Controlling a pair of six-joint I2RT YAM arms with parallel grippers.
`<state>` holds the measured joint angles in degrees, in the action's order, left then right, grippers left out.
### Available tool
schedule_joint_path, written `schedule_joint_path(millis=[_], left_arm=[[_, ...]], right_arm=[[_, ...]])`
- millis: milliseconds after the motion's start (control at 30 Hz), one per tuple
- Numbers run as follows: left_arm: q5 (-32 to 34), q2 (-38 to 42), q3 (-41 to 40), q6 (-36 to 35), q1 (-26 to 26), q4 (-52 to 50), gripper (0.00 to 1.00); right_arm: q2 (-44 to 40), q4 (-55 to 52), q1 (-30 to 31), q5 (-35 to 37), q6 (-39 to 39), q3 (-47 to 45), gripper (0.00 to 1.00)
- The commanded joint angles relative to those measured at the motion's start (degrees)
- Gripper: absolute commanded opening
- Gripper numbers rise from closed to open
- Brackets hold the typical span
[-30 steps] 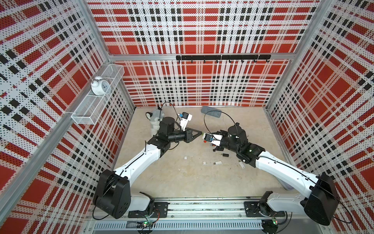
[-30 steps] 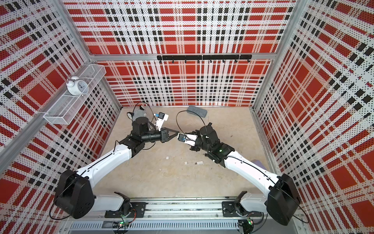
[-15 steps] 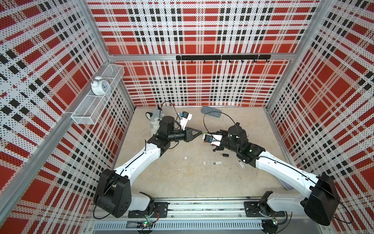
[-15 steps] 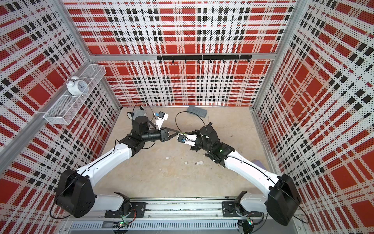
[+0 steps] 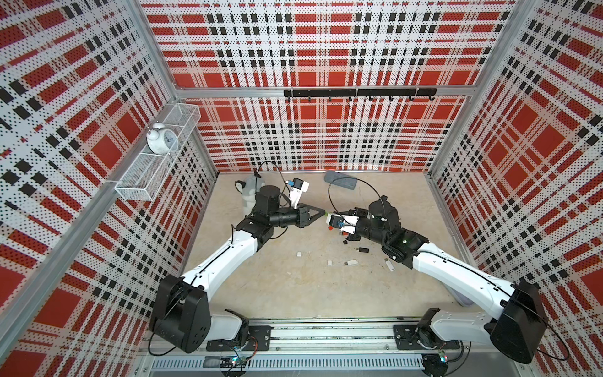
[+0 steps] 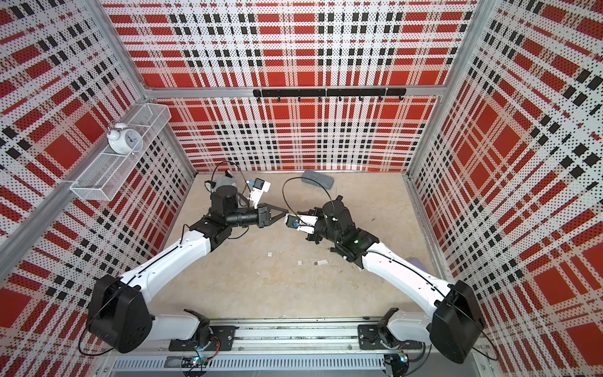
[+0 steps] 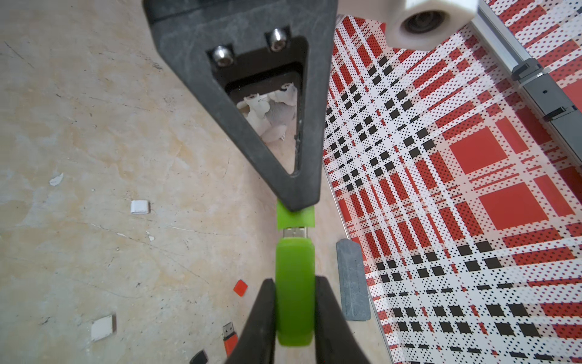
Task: Close the usb drive cover
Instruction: Close the cover of the USB drive.
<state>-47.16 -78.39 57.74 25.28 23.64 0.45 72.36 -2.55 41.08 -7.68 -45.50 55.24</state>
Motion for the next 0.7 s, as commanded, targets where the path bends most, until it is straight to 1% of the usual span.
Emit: schedule_joint_path(millis=[0, 133, 200, 433, 567, 667], left_arm=[[0.6, -1.28, 2.2, -3.74, 0.7, -4.23, 0.06], [1.03, -1.83, 2.88, -2.95, 1.0, -3.55, 0.07], [0.54, -1.85, 2.59, -1.65, 1.31, -1.46, 0.07], [-0.03, -0.68, 0.32, 2.96, 1.59, 5.34, 0.08], [-2.2, -0.4, -1.51, 5.74, 1.3, 9.88, 0.09], [-3.31, -0.62, -1.22, 4.92, 1.08, 8.88, 0.11]], right_arm=[[-0.52, 0.75, 1.2, -4.76, -3.29, 1.78, 0.11], [-0.76, 2.38, 1.21, -5.85, -0.69, 1.79, 0.11], [-0.71, 3.24, 1.2, -5.93, 1.22, 1.73, 0.11], [-0.22, 4.83, 0.87, -6.38, 3.73, 1.54, 0.11], [-0.89, 6.54, 0.32, -7.79, 4.44, 0.62, 0.11], [-1.24, 7.01, 0.09, -9.04, 4.34, 0.35, 0.1]])
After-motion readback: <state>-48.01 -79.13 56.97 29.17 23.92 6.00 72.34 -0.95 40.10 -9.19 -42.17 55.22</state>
